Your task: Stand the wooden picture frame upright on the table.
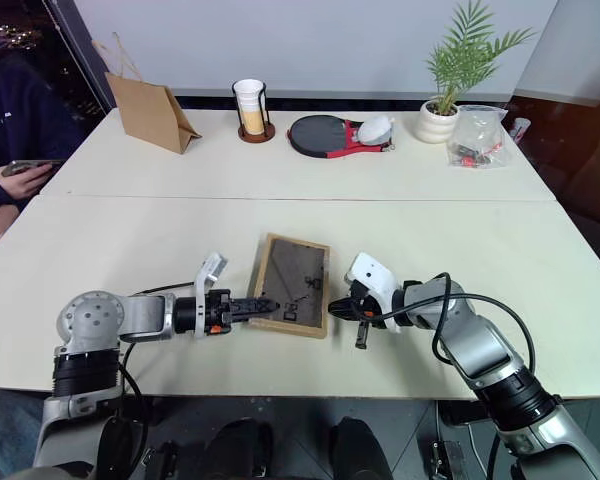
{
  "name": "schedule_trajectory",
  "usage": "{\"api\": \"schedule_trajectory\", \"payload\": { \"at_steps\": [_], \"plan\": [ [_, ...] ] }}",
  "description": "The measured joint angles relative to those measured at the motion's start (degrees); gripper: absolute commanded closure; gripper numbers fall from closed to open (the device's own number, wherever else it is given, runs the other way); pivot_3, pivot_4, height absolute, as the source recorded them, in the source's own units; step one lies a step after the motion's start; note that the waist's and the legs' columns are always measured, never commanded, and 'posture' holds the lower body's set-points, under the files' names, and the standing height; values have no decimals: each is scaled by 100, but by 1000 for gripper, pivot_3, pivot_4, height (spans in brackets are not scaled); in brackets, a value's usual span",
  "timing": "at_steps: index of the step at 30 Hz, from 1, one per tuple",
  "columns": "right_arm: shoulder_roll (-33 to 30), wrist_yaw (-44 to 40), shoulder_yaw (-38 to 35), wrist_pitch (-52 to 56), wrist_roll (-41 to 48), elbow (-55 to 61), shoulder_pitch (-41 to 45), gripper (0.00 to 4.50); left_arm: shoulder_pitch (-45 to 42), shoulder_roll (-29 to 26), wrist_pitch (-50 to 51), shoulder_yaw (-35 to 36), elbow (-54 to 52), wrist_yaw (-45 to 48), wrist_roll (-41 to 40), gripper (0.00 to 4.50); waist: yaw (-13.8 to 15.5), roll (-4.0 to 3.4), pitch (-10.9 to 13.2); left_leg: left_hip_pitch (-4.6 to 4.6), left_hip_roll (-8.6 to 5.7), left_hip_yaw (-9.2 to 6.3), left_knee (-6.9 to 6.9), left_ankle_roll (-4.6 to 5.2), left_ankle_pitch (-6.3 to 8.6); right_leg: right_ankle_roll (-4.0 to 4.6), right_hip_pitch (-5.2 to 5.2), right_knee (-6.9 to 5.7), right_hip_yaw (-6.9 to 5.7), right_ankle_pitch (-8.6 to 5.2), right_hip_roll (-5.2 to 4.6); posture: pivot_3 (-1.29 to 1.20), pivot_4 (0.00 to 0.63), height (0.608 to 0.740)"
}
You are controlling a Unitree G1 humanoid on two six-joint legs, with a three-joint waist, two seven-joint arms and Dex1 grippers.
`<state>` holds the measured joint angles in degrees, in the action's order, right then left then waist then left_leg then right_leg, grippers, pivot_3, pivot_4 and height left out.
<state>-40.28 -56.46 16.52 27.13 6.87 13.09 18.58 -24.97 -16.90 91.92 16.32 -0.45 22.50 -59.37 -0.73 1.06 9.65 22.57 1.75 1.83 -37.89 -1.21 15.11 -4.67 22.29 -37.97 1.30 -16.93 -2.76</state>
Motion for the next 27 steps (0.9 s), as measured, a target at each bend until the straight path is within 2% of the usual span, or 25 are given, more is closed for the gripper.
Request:
{"api": "schedule_trajectory", "payload": {
  "at_steps": [5,9,14,17,20,27],
  "plan": [
    [-107,-13,-195,39,101,90,4,4500,50,-59,-8,14,116,293,-4,3454,-1,0,1,8,-1,1,1,0,0,2,9,1,0,-1,-2,0,150,740],
    [-526,-130,-908,353,484,138,125,4500,-42,23,-98,202,496,397,-5,3454,12,2,2,31,-3,0,-2,0,0,2,27,1,-2,-1,-5,0,150,740],
    [-683,-372,-1961,1330,1716,333,909,4500,-243,163,-110,464,611,512,-130,3454,-18,3,3,63,1,-3,-1,0,0,-13,59,1,-2,8,-2,0,150,740],
    [-465,-386,-2021,1814,2312,511,1383,4500,-289,288,-83,471,604,592,-253,3454,-11,4,3,82,3,-9,1,0,0,-13,80,0,-7,8,0,0,150,740],
    [-184,-244,-1760,2005,2437,424,1620,3567,-307,343,-86,488,603,602,-264,3454,-1,4,3,88,-1,-6,0,0,0,-13,86,1,-5,8,-6,0,150,740],
    [277,88,-1180,2033,2230,-296,2098,47,-341,393,-94,492,382,600,-363,3454,6,4,3,93,-7,-2,-1,0,0,-13,91,2,-5,8,-15,0,150,740]
  ]
}}
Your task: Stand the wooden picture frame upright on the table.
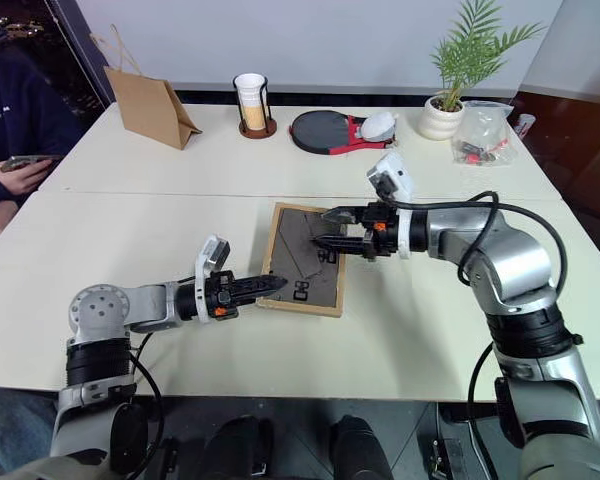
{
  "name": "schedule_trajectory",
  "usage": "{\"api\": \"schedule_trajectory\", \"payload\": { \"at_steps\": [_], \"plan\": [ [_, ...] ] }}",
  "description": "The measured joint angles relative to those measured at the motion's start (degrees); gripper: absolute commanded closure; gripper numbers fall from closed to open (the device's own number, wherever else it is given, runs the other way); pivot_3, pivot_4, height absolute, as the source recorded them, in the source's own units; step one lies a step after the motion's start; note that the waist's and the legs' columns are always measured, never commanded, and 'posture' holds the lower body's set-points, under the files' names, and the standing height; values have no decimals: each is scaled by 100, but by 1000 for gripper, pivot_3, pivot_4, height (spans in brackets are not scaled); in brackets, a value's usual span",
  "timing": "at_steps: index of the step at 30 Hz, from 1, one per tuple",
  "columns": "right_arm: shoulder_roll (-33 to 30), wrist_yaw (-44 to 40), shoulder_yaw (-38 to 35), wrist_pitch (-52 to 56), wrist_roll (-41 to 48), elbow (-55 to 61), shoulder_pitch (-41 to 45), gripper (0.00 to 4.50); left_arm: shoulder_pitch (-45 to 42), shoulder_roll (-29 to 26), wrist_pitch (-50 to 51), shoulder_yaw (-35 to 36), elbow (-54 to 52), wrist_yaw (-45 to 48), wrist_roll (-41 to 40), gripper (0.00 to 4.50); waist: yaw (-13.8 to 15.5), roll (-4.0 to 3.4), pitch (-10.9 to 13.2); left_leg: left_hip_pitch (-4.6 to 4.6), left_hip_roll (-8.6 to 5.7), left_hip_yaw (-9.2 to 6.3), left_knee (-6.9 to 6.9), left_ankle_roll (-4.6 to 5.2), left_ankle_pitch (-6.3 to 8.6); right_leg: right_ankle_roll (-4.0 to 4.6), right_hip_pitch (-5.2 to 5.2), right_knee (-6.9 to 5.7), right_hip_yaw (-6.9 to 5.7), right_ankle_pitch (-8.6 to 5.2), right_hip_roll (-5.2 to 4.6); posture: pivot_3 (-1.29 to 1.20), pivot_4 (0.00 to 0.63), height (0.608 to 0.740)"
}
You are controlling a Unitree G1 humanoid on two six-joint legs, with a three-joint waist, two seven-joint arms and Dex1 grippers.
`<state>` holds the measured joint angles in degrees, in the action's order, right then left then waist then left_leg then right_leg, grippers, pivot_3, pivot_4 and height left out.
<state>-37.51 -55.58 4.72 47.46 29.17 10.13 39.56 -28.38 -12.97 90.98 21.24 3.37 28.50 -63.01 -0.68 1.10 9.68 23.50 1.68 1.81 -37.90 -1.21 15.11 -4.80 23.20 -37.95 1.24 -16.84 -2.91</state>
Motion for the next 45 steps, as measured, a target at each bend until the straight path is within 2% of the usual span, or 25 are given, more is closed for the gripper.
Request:
{"api": "schedule_trajectory", "payload": {
  "at_steps": [12,22,26,34,40,43,45],
  "plan": [
    [293,9,421,440,-74,-589,476,47,246,71,2,-7,-317,-161,-39,3454,-12,0,0,1,1,0,3,0,0,0,3,2,0,0,-1,0,150,740],
    [353,-167,413,698,224,-291,422,47,318,148,-32,18,-408,-261,-199,3454,-13,0,0,2,1,0,7,0,0,0,5,3,0,0,-4,0,150,740],
    [328,-144,126,915,565,21,366,47,310,252,-34,31,-435,-397,-320,3454,-11,0,0,2,0,0,11,0,0,0,5,9,1,0,-8,0,150,740],
    [-66,57,-610,1303,1184,685,223,47,168,344,-29,138,-404,-796,-477,3454,1,0,0,2,-8,0,48,-1,0,0,6,41,0,0,-17,0,150,740],
    [-402,191,-813,1345,1332,951,-39,47,49,409,-29,247,-352,-1020,-653,3454,-11,0,0,3,-15,3,80,0,0,-1,6,75,-1,1,-21,0,150,740],
    [-540,280,-800,1135,1199,998,-158,47,49,408,-29,260,-335,-1120,-756,3454,1,0,0,8,-15,4,78,0,0,-2,9,75,-2,1,-20,0,150,740],
    [-742,358,-704,520,718,921,-248,47,48,399,-27,266,-330,-1164,-853,3454,2,0,0,8,-17,6,73,0,0,-3,7,75,-2,2,-21,0,150,740]
  ]
}}
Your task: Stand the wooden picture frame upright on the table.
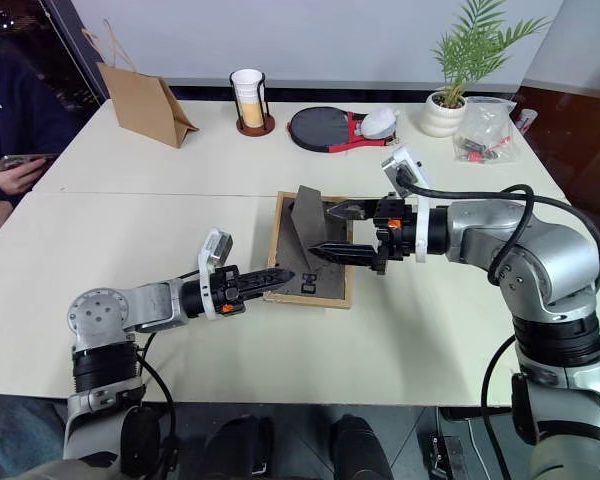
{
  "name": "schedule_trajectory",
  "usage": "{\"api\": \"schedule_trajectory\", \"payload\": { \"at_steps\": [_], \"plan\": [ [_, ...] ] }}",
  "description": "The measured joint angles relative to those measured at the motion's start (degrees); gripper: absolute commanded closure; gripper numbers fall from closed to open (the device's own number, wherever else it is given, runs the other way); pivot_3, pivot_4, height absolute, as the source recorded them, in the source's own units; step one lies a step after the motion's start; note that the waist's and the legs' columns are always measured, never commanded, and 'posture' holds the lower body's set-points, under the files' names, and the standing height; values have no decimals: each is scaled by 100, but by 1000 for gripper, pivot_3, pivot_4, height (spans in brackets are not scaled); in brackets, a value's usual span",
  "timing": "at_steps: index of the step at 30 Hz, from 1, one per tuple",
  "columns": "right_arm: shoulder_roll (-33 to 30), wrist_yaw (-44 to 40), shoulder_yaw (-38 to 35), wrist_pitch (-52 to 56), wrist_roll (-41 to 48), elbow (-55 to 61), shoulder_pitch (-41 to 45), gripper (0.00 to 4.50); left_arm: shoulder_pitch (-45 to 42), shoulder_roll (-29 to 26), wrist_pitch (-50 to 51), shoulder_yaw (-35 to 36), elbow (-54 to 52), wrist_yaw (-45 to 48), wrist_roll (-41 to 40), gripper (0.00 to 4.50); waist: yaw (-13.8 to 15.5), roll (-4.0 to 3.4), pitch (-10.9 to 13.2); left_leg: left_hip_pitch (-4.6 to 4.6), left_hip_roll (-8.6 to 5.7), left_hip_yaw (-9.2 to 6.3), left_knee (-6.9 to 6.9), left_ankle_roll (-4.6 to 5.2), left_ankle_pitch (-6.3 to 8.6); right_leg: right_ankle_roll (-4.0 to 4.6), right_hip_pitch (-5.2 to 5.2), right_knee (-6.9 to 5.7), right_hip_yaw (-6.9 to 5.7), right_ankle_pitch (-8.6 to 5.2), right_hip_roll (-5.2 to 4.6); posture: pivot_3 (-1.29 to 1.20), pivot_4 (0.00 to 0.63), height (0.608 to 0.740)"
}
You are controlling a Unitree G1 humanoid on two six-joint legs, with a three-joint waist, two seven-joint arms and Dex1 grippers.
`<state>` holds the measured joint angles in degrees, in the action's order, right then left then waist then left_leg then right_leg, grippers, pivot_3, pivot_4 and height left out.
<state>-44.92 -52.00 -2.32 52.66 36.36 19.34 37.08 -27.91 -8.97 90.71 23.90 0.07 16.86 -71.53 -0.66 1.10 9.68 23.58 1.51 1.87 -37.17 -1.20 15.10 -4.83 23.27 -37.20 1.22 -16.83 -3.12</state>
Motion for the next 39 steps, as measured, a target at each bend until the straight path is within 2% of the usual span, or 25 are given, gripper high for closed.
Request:
{"api": "schedule_trajectory", "payload": {
  "at_steps": [4,8,12,15,18,21,27,33,36,39],
  "plan": [
    [-801,124,491,-2578,-1990,-803,-311,47,9,-156,22,46,17,-98,-329,3454,5,1,1,-1,-10,5,-9,1,-1,-1,-5,0,1,0,1,0,150,740],
    [-1060,432,839,-5330,-3549,-1698,-512,47,17,-225,18,53,111,-279,-815,3454,-17,1,1,-4,5,9,-8,-12,-8,-5,-4,-1,7,1,33,0,150,740],
    [-1136,2237,1203,-8600,-5746,-3000,-324,47,70,-381,-170,-47,300,-694,-1635,3454,-38,1,1,-12,20,11,-6,-70,-42,-5,0,-11,16,0,42,0,150,740],
    [-1020,3705,1338,-9994,-7006,-3669,-65,47,173,-583,-390,-277,346,-925,-2107,3454,-40,1,1,-16,23,12,-6,-82,-49,-4,1,-22,20,0,47,0,150,740],
    [-872,5108,1425,-10715,-8067,-4018,160,47,329,-792,-556,-549,366,-1058,-2364,3454,-29,1,1,-17,22,12,-7,-90,-53,-2,3,-27,21,0,47,0,150,740],
    [-780,6058,1631,-11064,-8859,-4213,456,47,387,-997,-761,-805,371,-1139,-2611,3454,-18,1,1,-17,21,12,-9,-92,-55,-2,2,-28,22,0,46,0,150,740],
    [-608,7187,2357,-11483,-10028,-4616,1098,47,531,-1328,-1138,-1237,365,-1215,-3018,3454,-29,1,1,-18,21,12,-8,-92,-55,-1,2,-29,21,0,47,0,150,740],
    [-407,8081,3022,-11536,-10790,-5121,1707,47,685,-1552,-1424,-1532,278,-1224,-3298,3454,-20,1,0,-18,20,11,-8,-92,-56,-1,1,-29,21,0,46,0,150,740],
    [-348,8408,3293,-11507,-11019,-5375,1953,859,773,-1639,-1535,-1660,204,-1224,-3364,3454,-16,1,0,-18,20,11,-8,-92,-56,-1,1,-30,21,0,47,0,150,740],
    [-340,8632,3543,-11501,-11183,-5566,2119,2396,801,-1760,-1650,-1738,103,-1208,-3520,3454,-14,1,1,-18,18,11,-8,-92,-56,-1,0,-30,21,0,47,0,150,740]
  ]
}}
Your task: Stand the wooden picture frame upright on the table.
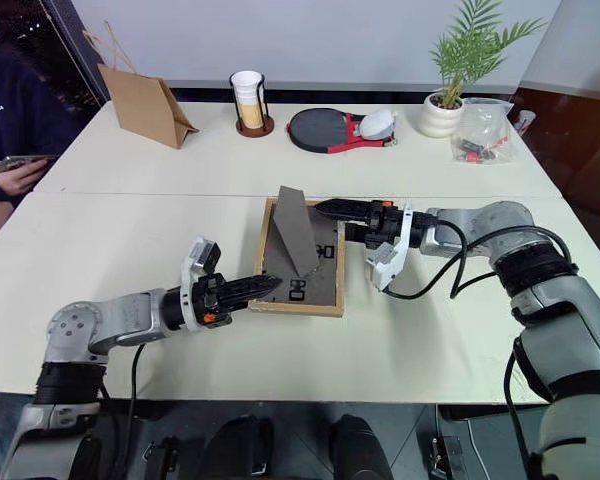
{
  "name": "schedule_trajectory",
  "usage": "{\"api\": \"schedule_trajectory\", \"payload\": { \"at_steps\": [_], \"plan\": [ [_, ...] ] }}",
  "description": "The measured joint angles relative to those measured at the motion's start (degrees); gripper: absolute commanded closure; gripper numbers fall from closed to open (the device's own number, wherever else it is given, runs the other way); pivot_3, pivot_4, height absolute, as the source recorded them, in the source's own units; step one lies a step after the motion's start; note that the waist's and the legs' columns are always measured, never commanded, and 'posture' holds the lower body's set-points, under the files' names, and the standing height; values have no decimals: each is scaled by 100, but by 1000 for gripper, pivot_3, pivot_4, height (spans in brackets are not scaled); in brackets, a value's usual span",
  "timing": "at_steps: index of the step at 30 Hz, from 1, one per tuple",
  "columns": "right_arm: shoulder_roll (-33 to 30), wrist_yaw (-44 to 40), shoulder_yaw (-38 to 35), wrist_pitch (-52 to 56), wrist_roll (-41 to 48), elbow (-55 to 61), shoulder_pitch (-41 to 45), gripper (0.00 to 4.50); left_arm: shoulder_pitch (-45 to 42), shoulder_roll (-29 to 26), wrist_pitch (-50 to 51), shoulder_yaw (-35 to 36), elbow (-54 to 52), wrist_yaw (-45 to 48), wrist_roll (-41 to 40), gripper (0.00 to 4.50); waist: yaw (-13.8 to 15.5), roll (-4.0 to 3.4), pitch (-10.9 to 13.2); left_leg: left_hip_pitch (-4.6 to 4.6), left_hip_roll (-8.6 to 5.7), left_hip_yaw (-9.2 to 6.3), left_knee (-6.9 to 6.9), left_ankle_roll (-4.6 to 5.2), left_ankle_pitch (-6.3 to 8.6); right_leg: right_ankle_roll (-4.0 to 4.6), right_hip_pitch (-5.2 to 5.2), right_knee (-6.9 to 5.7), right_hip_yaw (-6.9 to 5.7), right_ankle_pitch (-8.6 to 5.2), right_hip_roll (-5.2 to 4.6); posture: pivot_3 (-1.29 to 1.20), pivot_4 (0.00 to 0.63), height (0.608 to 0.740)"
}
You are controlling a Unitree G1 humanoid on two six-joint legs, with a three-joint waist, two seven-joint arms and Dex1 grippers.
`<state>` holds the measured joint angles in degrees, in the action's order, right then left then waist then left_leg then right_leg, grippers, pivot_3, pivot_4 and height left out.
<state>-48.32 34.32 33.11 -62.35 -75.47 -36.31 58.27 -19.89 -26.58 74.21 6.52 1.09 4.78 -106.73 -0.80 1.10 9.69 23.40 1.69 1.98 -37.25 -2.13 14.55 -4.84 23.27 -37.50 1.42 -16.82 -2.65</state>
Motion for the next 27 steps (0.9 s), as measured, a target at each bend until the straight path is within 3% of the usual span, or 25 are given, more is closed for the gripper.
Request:
{"api": "schedule_trajectory", "payload": {
  "at_steps": [2,9,11,13,16,21,24,27],
  "plan": [
    [-7,248,82,-1,-27,-66,27,3369,46,-40,-47,-35,-43,84,-43,3454,-2,0,0,0,-1,0,0,0,0,0,0,0,0,0,1,0,150,740],
    [-11,572,328,-57,-41,-124,66,3402,250,-162,-172,-133,-223,395,86,3454,-24,0,0,-2,0,-1,0,1,0,0,-1,-6,0,0,5,0,150,740],
    [-4,577,357,-93,13,-124,79,3402,305,-211,-188,-133,-261,547,160,2434,-22,0,0,-3,0,-1,0,1,0,0,-1,-8,0,0,6,0,150,740],
    [-9,527,406,-215,26,-115,136,3402,364,-341,-184,-131,-285,682,246,1716,-23,0,0,-3,0,-2,-1,1,0,0,0,-11,0,0,7,0,150,740],
    [-7,472,431,-339,40,-138,181,3402,393,-594,-161,-118,-323,1000,369,140,-21,0,0,-4,-1,-2,-3,2,0,0,0,-14,0,0,7,0,150,740],
    [9,336,434,-631,294,-487,365,3402,568,-1118,-80,-25,-459,1624,777,58,-47,0,0,-4,0,-2,-3,3,0,1,1,-17,1,-1,7,0,150,740],
    [201,-405,439,-1244,1054,-1259,631,3402,969,-1964,-215,16,-838,2715,1767,58,-125,0,0,-5,2,-3,2,4,1,3,1,-18,0,-1,10,0,150,740],
    [447,-1667,529,-2068,2179,-2494,939,3402,1224,-2786,-791,4,-915,4064,3036,58,-185,0,0,-14,2,-4,2,22,11,3,-11,-18,-3,-2,12,0,150,740]
  ]
}}
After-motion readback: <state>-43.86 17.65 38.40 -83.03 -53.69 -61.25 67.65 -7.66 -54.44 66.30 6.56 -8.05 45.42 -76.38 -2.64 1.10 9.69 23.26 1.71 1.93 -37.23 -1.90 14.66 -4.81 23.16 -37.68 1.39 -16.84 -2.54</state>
